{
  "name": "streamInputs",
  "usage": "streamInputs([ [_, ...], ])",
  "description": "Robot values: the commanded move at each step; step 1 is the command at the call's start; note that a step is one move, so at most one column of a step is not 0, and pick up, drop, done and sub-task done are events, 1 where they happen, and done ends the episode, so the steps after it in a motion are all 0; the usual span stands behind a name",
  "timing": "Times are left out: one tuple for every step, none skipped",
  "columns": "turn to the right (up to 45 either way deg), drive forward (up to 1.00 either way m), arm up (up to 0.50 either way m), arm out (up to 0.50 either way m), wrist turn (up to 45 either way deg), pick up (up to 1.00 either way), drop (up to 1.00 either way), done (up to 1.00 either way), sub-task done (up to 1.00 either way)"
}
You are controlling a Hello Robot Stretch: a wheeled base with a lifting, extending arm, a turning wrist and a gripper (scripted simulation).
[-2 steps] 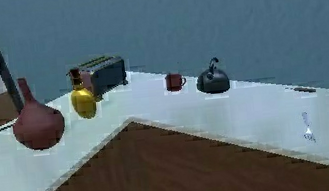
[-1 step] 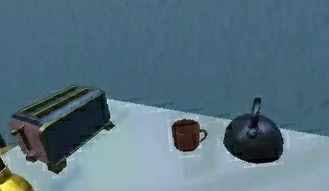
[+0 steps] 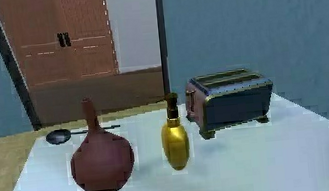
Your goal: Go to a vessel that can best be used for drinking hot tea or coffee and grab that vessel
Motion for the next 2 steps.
streamInputs([
  [-33.0, 0.0, 0.0, 0.0, 0.0, 0.0, 0.0, 0.0, 0.0],
  [0.0, 0.0, 0.5, 0.0, 0.0, 0.0, 0.0, 0.0, 0.0],
])
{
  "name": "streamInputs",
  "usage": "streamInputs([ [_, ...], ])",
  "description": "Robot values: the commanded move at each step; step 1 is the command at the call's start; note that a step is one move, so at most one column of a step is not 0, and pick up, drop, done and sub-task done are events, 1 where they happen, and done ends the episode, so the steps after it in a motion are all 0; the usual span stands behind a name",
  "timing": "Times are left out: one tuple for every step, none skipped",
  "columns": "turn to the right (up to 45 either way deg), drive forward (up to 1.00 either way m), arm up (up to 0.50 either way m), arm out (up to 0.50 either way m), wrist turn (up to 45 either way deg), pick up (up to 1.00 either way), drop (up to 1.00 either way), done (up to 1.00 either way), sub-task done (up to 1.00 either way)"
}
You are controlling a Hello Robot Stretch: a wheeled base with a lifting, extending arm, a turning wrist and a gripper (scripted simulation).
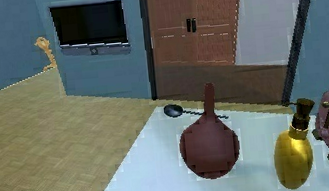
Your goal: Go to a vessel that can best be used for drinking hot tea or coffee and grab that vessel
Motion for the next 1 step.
streamInputs([
  [0.0, 0.0, 0.38, 0.0, 0.0, 0.0, 0.0, 0.0, 0.0],
])
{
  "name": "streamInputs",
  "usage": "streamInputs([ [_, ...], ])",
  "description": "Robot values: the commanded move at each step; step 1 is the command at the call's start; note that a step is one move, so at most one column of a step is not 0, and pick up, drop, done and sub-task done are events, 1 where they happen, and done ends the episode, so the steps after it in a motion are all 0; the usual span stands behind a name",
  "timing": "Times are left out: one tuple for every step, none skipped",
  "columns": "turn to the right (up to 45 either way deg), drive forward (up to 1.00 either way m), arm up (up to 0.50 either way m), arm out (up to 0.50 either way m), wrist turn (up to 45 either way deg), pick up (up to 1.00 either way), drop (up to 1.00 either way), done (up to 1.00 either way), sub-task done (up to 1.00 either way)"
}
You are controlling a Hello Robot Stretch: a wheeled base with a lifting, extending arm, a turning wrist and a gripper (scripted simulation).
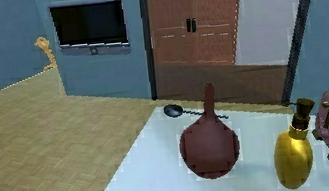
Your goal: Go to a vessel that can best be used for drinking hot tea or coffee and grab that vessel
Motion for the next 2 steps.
streamInputs([
  [0.0, 0.0, 0.0, 0.3, 0.0, 0.0, 0.0, 0.0, 0.0],
  [0.0, 0.0, 0.0, 0.0, 45.0, 0.0, 0.0, 0.0, 0.0],
])
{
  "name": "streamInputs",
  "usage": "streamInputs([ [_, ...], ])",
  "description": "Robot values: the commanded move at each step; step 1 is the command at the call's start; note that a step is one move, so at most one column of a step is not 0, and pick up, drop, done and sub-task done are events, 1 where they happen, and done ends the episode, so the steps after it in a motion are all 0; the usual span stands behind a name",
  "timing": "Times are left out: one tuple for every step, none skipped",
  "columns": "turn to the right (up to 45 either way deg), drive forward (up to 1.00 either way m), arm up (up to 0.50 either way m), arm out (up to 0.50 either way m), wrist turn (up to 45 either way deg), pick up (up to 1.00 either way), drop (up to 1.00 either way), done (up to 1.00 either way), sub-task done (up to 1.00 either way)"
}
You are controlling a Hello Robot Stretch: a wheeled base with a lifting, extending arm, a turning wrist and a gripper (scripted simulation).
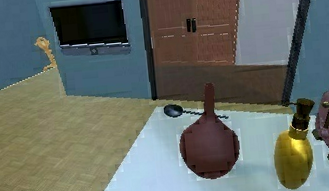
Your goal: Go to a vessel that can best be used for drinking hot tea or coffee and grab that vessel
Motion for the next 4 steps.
streamInputs([
  [0.0, 0.0, 0.0, 0.0, 45.0, 0.0, 0.0, 0.0, 0.0],
  [0.0, 0.0, 0.0, 0.0, 45.0, 0.0, 0.0, 0.0, 0.0],
  [0.0, 0.0, 0.0, 0.0, 27.0, 0.0, 0.0, 0.0, 0.0],
  [0.0, 0.0, -0.16, 0.0, 0.0, 0.0, 0.0, 0.0, 0.0],
])
